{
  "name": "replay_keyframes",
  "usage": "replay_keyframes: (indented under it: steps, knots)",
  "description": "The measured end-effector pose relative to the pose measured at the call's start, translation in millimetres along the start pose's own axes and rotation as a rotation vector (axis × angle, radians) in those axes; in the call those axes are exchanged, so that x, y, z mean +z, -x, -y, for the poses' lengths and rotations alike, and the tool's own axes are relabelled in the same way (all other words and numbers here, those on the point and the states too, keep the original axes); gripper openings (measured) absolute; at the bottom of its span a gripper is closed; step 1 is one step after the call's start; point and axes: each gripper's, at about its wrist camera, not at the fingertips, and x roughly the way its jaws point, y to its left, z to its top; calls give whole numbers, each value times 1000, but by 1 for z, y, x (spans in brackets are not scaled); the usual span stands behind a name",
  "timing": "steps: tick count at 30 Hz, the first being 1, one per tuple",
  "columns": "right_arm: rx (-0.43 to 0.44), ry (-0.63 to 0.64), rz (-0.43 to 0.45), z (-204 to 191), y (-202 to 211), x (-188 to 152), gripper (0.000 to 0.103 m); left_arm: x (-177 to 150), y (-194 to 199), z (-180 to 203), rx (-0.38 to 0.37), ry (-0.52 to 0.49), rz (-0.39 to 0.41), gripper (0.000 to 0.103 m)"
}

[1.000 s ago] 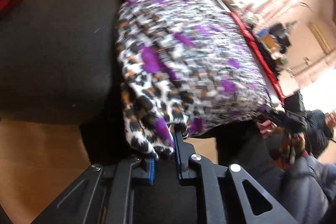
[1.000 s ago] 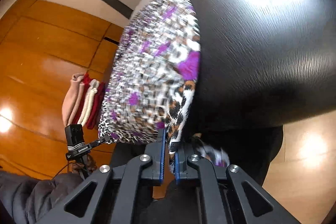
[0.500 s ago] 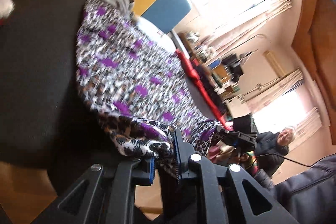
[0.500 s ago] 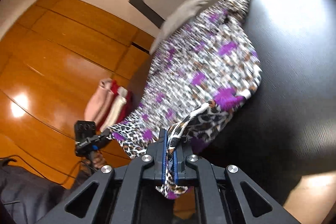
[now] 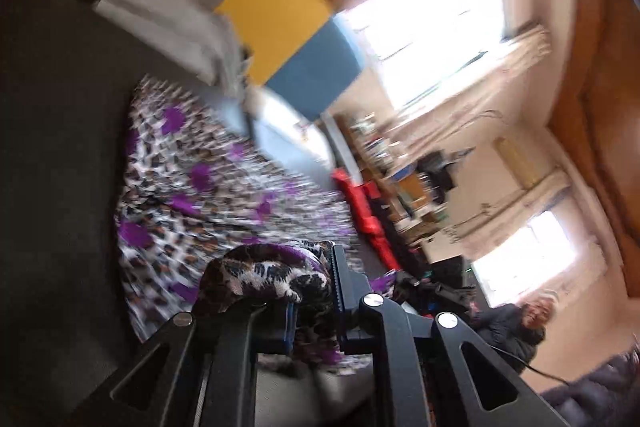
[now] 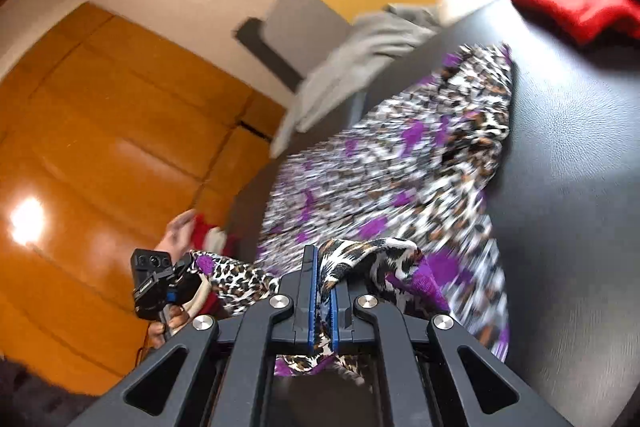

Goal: Fold clothes

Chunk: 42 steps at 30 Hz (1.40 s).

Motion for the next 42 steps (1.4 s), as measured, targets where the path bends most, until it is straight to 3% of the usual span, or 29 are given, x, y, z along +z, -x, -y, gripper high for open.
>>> replay_keyframes:
  steps: [2, 5, 8, 15, 21, 24, 27, 28, 30, 31, 33, 35, 37, 40, 42]
  knots:
    - [-76, -34, -65, 20, -26, 5, 5, -4, -24, -21, 62, 38, -71, 13]
    - [-93, -76, -123, 39, -40, -14, 1, -29, -35, -42, 118, 74, -141, 13]
    - [-44, -103, -82, 41, -21, -35, 1, -52, -16, -51, 84, 120, -115, 12]
    - [-28, -65, -180, 17, -8, -72, 5, -88, 17, -35, 54, 145, -133, 12]
    - [57, 18, -140, -20, 10, -53, 6, -57, 41, 5, -32, 56, -18, 12]
    - [91, 38, -75, -32, 18, -35, 6, -28, 41, 12, -77, 39, 49, 12]
    - [81, -38, 57, -16, 12, 0, 6, 5, 25, 7, -107, 73, 106, 12]
    - [51, -96, 77, 0, 6, 9, 8, 17, 15, -4, -95, 118, 124, 12]
    - [-11, -211, 117, 33, -7, 26, 36, 32, -10, -31, -56, 215, 111, 13]
    - [-34, -241, 112, 42, -13, 28, 66, 33, -24, -49, -12, 275, 87, 13]
    - [-48, -280, 116, 60, -22, 23, 53, 32, -47, -82, 49, 383, 53, 13]
    - [-17, -257, 125, 60, -18, 20, 55, 23, -54, -101, 21, 436, 69, 12]
    - [0, -241, 124, 62, -15, 16, 54, 22, -51, -100, 18, 438, 82, 12]
    - [5, -240, 119, 61, -11, 15, 55, 22, -48, -89, 95, 378, 51, 12]
    - [10, -260, 104, 60, -4, 18, 62, 24, -44, -82, 120, 361, 29, 12]
